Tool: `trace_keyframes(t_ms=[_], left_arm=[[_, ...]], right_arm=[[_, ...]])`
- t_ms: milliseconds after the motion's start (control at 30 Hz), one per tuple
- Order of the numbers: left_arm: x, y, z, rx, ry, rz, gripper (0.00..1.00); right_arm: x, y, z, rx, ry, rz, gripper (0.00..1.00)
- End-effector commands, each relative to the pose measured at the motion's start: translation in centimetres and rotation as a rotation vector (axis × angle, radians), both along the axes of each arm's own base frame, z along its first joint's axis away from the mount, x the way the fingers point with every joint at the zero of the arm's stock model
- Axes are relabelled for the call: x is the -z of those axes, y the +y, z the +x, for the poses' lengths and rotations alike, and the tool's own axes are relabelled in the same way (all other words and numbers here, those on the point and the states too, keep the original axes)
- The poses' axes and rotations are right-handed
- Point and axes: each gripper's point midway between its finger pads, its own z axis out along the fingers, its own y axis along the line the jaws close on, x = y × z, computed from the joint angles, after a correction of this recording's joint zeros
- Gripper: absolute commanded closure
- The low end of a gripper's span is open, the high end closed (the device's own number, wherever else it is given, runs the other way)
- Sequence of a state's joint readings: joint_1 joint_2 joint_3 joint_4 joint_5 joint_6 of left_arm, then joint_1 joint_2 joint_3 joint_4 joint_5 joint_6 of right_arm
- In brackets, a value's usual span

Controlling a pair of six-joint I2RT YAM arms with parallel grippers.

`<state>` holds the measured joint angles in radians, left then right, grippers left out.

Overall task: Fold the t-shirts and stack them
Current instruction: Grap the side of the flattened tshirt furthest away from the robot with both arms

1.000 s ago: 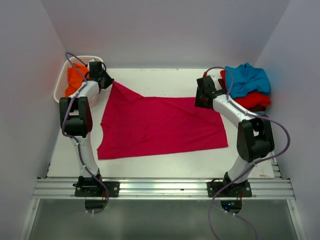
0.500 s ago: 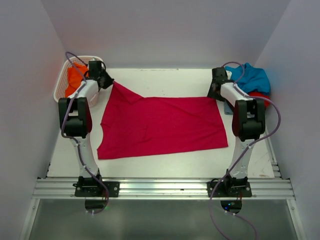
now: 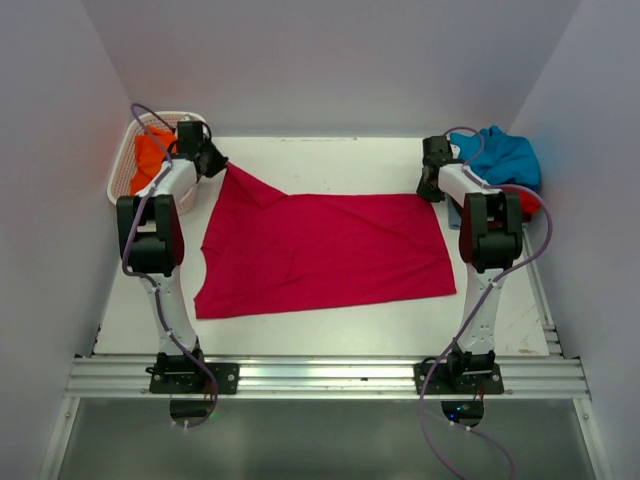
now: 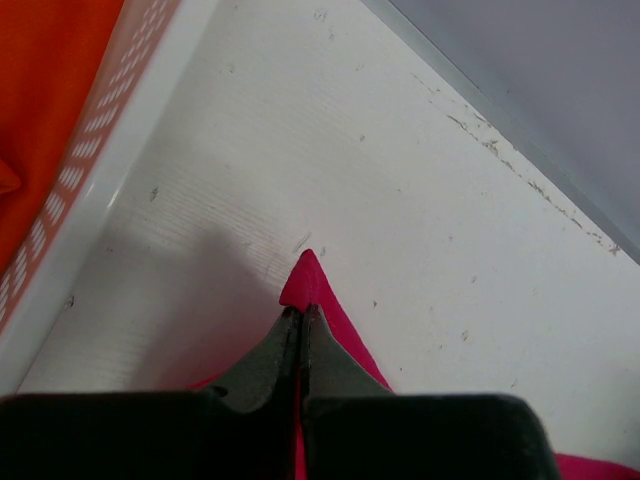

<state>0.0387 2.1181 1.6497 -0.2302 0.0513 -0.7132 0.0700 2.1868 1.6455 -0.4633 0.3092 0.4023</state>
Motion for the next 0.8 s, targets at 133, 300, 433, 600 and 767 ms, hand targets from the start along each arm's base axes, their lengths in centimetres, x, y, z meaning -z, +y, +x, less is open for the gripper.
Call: trace_keyframes(t_ms=[133, 300, 433, 600, 767], left_arm=[[-5.0, 0.0, 0.9, 0.031, -0.105, 0.017, 1.0], [-5.0, -0.1, 1.1, 0.041, -0.104, 0.02, 1.0], [-4.7, -0.1, 1.2, 0.044, -0.098, 0.017, 1.0], [-4.3, -0.2, 1.3, 0.05, -0.092, 0.018, 1.0], [-3.1, -0.2, 1.5, 0.048, -0.067, 0.016, 0.85]], right_arm=[[-1.2, 0.2, 1.8, 0.002, -0.065, 0.032, 0.87], [-1.1, 0.1, 2.4, -0.003, -0.062, 0.026, 0.73], [-0.6, 0.1, 2.8, -0.006, -0.048, 0.023, 0.71], [0.0, 0.3, 2.9, -0.011, -0.04, 0.032, 0.71], [0.3, 0.4, 2.8, -0.014, -0.037, 0.041, 0.73]])
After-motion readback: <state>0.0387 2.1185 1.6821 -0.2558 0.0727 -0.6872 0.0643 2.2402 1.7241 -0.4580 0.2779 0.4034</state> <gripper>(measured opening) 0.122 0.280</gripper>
